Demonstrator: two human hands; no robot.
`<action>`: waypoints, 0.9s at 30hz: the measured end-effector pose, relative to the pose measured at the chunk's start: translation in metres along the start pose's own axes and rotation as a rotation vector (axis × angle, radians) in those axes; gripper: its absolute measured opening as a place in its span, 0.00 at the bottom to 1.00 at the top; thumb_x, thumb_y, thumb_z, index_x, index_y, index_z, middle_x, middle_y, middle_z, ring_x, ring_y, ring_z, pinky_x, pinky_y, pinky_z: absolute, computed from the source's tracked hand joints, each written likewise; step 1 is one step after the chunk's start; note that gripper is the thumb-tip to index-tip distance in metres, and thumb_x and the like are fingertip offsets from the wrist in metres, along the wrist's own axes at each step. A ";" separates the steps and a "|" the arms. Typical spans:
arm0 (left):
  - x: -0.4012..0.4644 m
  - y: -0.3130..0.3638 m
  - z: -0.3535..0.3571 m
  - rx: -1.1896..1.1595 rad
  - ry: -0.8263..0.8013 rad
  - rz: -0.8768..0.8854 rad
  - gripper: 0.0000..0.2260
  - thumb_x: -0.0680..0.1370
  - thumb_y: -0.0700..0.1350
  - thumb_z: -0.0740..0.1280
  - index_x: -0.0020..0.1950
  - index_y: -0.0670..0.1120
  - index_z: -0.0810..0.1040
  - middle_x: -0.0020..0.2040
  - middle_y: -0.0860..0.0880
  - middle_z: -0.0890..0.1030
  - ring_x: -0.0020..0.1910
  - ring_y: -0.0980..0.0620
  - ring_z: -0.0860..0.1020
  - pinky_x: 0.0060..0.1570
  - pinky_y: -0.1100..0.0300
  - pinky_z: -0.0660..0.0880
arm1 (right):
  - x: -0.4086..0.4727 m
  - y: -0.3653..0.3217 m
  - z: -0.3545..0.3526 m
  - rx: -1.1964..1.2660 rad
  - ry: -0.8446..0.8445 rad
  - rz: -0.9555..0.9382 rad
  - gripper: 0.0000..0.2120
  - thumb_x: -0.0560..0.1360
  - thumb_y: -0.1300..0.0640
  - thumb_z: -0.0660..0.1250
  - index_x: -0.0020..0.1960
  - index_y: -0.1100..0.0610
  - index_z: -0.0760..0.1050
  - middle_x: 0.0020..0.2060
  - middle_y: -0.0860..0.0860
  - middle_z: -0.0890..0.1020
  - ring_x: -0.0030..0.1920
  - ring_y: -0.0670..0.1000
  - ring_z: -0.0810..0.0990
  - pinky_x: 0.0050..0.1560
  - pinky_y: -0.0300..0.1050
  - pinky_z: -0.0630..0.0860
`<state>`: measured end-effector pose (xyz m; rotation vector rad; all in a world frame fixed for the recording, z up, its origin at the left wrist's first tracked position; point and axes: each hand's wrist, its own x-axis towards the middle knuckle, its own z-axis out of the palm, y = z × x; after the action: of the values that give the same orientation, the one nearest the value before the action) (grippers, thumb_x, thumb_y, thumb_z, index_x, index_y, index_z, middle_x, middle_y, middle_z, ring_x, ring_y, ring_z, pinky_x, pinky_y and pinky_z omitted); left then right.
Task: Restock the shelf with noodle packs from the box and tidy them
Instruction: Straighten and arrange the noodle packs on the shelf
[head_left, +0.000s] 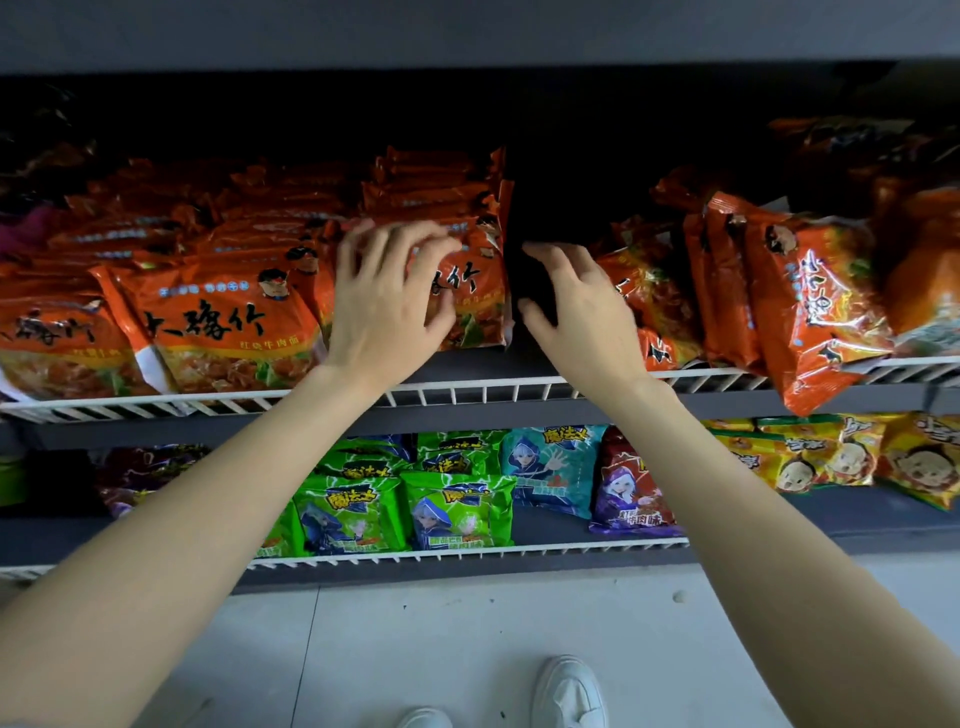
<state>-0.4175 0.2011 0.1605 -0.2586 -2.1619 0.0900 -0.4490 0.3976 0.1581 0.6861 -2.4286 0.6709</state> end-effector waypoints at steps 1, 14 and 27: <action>-0.002 0.008 -0.002 -0.053 0.029 0.007 0.15 0.74 0.46 0.65 0.60 0.45 0.74 0.56 0.46 0.78 0.54 0.46 0.74 0.58 0.51 0.65 | -0.008 0.007 -0.006 -0.046 0.039 -0.014 0.19 0.75 0.57 0.65 0.66 0.57 0.72 0.59 0.56 0.76 0.55 0.59 0.75 0.46 0.51 0.76; 0.048 0.160 0.043 -0.359 -0.736 -0.508 0.46 0.72 0.69 0.60 0.77 0.45 0.43 0.57 0.44 0.78 0.49 0.44 0.80 0.40 0.56 0.74 | -0.073 0.106 -0.069 -0.389 -0.004 0.280 0.24 0.76 0.48 0.64 0.69 0.54 0.66 0.76 0.59 0.53 0.73 0.71 0.48 0.69 0.73 0.52; 0.048 0.092 -0.026 -0.663 -0.156 -0.306 0.27 0.74 0.42 0.68 0.72 0.50 0.66 0.63 0.49 0.75 0.54 0.57 0.74 0.53 0.73 0.68 | -0.060 0.106 -0.060 -0.418 -0.035 0.266 0.19 0.75 0.51 0.63 0.64 0.56 0.69 0.76 0.61 0.51 0.72 0.75 0.48 0.66 0.75 0.49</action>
<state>-0.4087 0.3002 0.1993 -0.2967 -2.2999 -0.8132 -0.4465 0.5307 0.1335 0.2109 -2.6006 0.2291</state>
